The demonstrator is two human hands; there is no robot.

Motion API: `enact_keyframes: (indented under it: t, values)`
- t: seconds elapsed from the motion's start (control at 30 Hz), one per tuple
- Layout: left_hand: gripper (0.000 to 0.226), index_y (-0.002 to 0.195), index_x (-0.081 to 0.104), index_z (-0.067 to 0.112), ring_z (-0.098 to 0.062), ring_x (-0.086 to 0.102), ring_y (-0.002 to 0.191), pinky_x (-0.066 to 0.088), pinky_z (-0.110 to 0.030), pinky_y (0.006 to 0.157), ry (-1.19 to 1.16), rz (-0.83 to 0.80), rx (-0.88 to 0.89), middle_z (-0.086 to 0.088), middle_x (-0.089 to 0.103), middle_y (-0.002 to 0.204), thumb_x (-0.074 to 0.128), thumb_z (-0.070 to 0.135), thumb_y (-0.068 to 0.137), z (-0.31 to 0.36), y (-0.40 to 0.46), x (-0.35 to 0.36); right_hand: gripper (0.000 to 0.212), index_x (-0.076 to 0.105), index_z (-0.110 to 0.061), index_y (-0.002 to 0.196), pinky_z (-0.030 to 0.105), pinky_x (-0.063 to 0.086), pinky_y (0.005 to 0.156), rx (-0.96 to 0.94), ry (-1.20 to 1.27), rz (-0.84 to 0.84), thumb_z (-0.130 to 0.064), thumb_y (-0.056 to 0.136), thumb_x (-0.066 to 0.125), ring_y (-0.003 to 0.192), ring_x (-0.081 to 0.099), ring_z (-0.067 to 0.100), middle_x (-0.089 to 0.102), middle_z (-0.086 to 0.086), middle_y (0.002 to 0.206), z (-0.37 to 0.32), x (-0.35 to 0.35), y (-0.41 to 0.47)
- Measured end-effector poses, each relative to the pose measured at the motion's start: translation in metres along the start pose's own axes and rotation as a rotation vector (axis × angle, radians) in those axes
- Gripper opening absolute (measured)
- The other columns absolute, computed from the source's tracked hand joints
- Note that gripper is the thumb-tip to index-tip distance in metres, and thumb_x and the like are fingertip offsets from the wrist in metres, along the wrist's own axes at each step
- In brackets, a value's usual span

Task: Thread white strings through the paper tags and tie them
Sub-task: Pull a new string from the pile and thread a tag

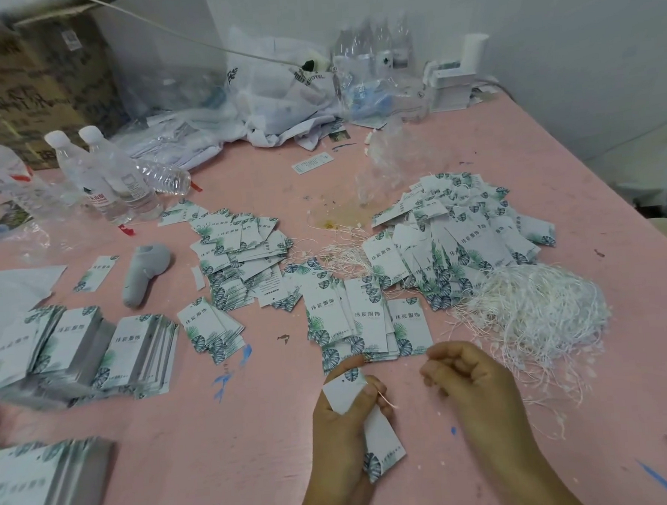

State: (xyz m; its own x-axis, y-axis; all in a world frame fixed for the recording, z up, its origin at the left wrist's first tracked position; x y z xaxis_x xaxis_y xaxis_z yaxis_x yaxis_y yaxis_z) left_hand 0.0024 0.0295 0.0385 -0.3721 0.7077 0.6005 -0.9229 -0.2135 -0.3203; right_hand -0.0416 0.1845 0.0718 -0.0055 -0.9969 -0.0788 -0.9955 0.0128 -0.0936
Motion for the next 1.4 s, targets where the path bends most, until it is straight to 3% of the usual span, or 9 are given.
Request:
enact_keyframes:
  t: [0.17, 0.3, 0.33, 0.47, 0.57, 0.9, 1.03, 1.17, 1.4]
  values:
    - [0.04, 0.11, 0.071, 0.016, -0.025, 0.061, 0.063, 0.054, -0.033, 0.059, 0.007, 0.011, -0.035, -0.019, 0.067, 0.085, 0.075, 0.002, 0.072, 0.003, -0.002, 0.0, 0.029, 0.072, -0.033, 0.086, 0.016, 0.052, 0.059, -0.036, 0.066, 0.241, -0.004, 0.088, 0.065, 0.069, 0.066, 0.009, 0.073, 0.002, 0.08, -0.024, -0.046, 0.029]
    - [0.044, 0.111, 0.071, 0.019, -0.025, 0.061, 0.064, 0.055, -0.033, 0.061, 0.048, -0.006, -0.023, -0.019, 0.067, 0.083, 0.078, 0.006, 0.07, 0.003, -0.003, 0.001, 0.019, 0.068, -0.03, 0.098, 0.026, 0.043, 0.071, -0.247, -0.705, 0.267, -0.014, 0.088, 0.067, 0.103, 0.053, 0.014, 0.057, -0.008, 0.114, -0.04, -0.061, 0.034]
    - [0.047, 0.112, 0.071, 0.02, -0.026, 0.061, 0.064, 0.055, -0.034, 0.061, 0.062, -0.01, -0.019, -0.019, 0.066, 0.083, 0.081, 0.008, 0.068, 0.003, -0.003, 0.002, 0.02, 0.068, -0.029, 0.1, 0.024, 0.041, 0.074, -0.306, -0.741, 0.234, -0.015, 0.087, 0.068, 0.107, 0.049, 0.012, 0.052, -0.009, 0.12, -0.041, -0.054, 0.03]
    - [0.051, 0.116, 0.069, 0.018, -0.033, 0.066, 0.073, 0.057, -0.039, 0.068, 0.075, -0.01, -0.012, -0.022, 0.07, 0.094, 0.084, 0.014, 0.067, 0.002, -0.003, 0.002, 0.039, 0.056, -0.054, 0.106, -0.003, 0.035, 0.085, -0.253, -0.442, -0.268, -0.026, 0.084, 0.072, 0.11, 0.049, -0.015, 0.055, -0.032, 0.116, -0.033, 0.001, -0.004]
    - [0.039, 0.112, 0.07, 0.01, -0.039, 0.069, 0.091, 0.058, -0.045, 0.08, 0.072, 0.004, 0.0, -0.029, 0.07, 0.107, 0.078, 0.01, 0.074, 0.001, -0.003, 0.001, 0.049, 0.05, -0.058, 0.113, 0.0, 0.04, 0.082, -0.177, -0.384, -0.479, -0.027, 0.081, 0.071, 0.106, 0.056, -0.011, 0.057, -0.031, 0.115, -0.016, 0.03, -0.017]
    - [0.019, 0.097, 0.075, 0.016, -0.042, 0.071, 0.091, 0.058, -0.045, 0.076, 0.168, 0.1, -0.023, -0.025, 0.073, 0.101, 0.068, 0.003, 0.086, -0.003, -0.001, 0.004, 0.027, 0.068, -0.044, 0.103, 0.009, 0.044, 0.064, -0.152, -0.4, -0.326, -0.025, 0.084, 0.067, 0.066, 0.056, -0.001, 0.058, -0.016, 0.07, 0.001, 0.026, -0.001]
    - [0.019, 0.103, 0.074, 0.011, -0.041, 0.072, 0.092, 0.058, -0.044, 0.079, 0.135, 0.135, -0.064, -0.025, 0.073, 0.1, 0.058, 0.004, 0.094, -0.005, 0.002, 0.002, 0.023, 0.073, -0.037, 0.096, 0.004, 0.042, 0.066, -0.273, -0.458, -0.258, -0.017, 0.084, 0.071, 0.073, 0.06, -0.005, 0.059, -0.034, 0.077, -0.003, 0.026, -0.003]
    - [0.032, 0.104, 0.074, 0.005, -0.034, 0.071, 0.077, 0.059, -0.035, 0.062, 0.106, 0.142, -0.109, -0.029, 0.072, 0.095, 0.043, 0.003, 0.094, -0.007, 0.003, -0.001, 0.022, 0.067, -0.03, 0.083, 0.007, 0.044, 0.063, -0.273, -0.434, -0.206, -0.01, 0.091, 0.064, 0.076, 0.065, -0.001, 0.066, -0.022, 0.086, -0.003, 0.027, -0.003]
    - [0.031, 0.1, 0.075, 0.014, -0.045, 0.068, 0.1, 0.053, -0.058, 0.092, 0.121, 0.092, -0.083, -0.027, 0.071, 0.107, 0.047, 0.002, 0.096, -0.01, 0.004, 0.0, 0.012, 0.064, -0.027, 0.091, 0.028, 0.055, 0.07, -0.098, -0.311, -0.215, -0.022, 0.097, 0.055, 0.078, 0.067, 0.005, 0.072, -0.012, 0.085, -0.005, 0.035, -0.006]
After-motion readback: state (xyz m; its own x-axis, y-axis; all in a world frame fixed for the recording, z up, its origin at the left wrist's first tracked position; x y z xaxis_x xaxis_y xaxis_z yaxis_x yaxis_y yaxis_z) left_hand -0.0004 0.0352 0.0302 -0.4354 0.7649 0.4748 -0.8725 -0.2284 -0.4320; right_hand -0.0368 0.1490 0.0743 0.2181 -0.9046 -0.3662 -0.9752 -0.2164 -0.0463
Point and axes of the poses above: each hand's wrist, its own y-axis towards the middle knuckle, its own x-axis out of the palm, z = x × y, the point moved 2 cm from there along y, towards the middle knuckle
